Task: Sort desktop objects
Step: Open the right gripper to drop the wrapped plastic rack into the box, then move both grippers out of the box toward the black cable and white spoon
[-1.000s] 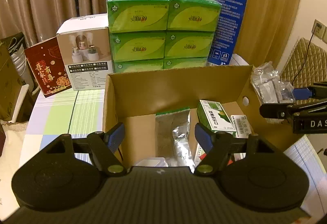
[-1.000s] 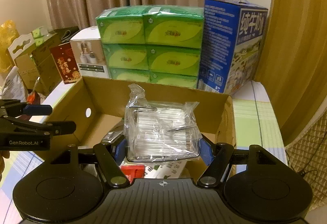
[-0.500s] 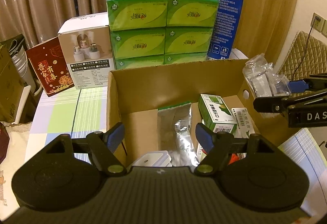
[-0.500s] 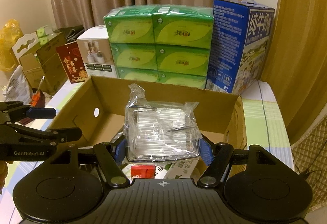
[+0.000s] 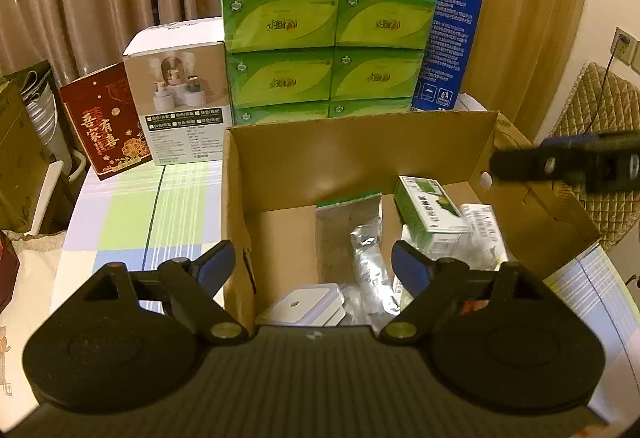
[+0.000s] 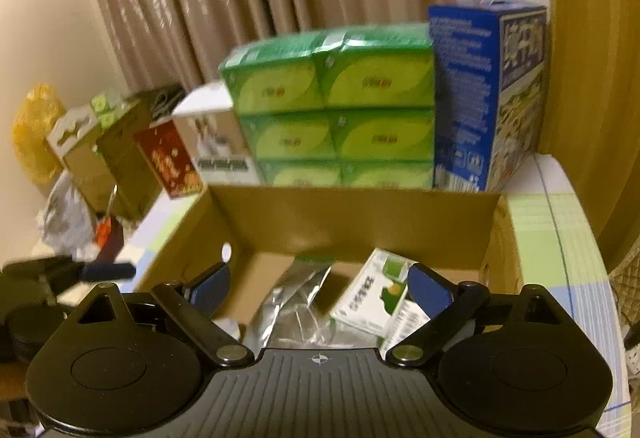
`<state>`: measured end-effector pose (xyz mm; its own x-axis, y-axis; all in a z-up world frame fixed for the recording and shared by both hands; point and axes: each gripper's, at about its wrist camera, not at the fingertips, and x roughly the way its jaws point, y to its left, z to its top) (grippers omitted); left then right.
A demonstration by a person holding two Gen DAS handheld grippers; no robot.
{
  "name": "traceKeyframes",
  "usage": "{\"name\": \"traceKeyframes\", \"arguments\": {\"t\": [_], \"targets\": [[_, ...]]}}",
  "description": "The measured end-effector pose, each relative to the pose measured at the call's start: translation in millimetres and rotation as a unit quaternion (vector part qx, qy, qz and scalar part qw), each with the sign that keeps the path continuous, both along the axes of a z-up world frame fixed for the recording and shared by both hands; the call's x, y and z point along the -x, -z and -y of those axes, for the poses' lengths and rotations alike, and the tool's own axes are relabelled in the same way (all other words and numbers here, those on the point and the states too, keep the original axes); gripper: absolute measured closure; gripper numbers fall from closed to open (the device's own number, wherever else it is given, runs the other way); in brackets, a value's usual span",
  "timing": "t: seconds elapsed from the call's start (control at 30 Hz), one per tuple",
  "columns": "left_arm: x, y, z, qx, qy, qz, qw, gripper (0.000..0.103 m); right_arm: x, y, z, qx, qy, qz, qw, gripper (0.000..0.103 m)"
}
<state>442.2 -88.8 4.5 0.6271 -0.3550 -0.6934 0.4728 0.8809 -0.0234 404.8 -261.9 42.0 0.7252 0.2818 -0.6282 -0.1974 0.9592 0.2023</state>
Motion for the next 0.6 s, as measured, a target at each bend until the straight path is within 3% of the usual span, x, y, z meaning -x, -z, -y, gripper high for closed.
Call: {"name": "traceKeyframes", "arguments": {"t": [0.17, 0.6], "targets": [[4, 1, -2, 0.003, 0.0, -0.002, 1.0, 0.018, 5, -2, 5, 0.018, 0.005, 0.005, 1.0, 0.01], [34, -18, -3, 0.004, -0.003, 0.002, 1.0, 0.003, 39, 5, 22, 0.033, 0.014, -0.046, 0.998, 0.004]]}}
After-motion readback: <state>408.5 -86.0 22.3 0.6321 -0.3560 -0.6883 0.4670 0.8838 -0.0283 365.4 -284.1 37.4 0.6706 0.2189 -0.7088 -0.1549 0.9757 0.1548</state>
